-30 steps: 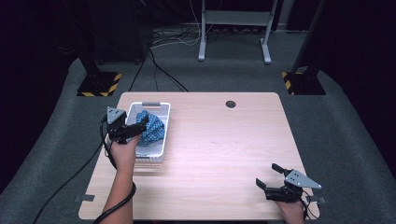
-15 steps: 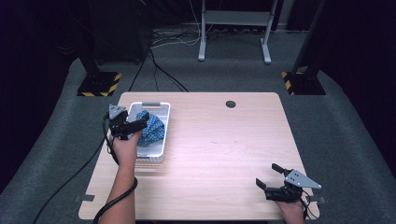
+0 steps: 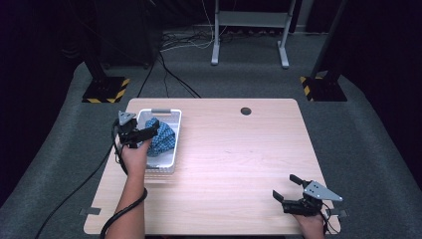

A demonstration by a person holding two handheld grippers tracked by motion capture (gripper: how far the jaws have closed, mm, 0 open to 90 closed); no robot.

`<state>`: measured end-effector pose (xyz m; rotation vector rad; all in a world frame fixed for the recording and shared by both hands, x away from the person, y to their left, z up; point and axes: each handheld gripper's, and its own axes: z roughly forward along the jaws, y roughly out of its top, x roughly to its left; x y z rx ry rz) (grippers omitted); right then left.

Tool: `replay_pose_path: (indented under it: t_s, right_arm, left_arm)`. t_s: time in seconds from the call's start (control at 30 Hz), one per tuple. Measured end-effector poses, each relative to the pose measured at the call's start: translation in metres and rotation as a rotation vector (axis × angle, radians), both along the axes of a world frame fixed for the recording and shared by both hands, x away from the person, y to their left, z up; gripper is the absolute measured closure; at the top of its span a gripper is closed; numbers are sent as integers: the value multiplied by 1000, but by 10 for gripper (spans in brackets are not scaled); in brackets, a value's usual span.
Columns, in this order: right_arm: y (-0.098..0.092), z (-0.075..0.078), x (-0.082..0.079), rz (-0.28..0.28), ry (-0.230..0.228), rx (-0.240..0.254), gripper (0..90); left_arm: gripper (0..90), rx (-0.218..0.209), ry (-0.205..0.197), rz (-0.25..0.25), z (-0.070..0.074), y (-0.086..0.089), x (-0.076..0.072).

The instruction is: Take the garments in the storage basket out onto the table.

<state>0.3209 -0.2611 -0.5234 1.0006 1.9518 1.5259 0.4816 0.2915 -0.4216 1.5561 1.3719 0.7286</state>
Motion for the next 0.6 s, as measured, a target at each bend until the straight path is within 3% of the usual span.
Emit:
replay_pose_path:
  t_s: [0.27, 0.47, 0.6]
  right_arm:
    - [0, 0, 0, 2, -1, 0, 60]
    - [0, 0, 0, 3, -3, 0, 60]
    - [0, 0, 0, 5, -3, 1, 60]
  left_arm:
    - [81, 37, 77, 8, -11, -8, 11]
    - [88, 92, 136, 41, -20, -14, 18]
    - [86, 102, 165, 64, -25, -15, 21]
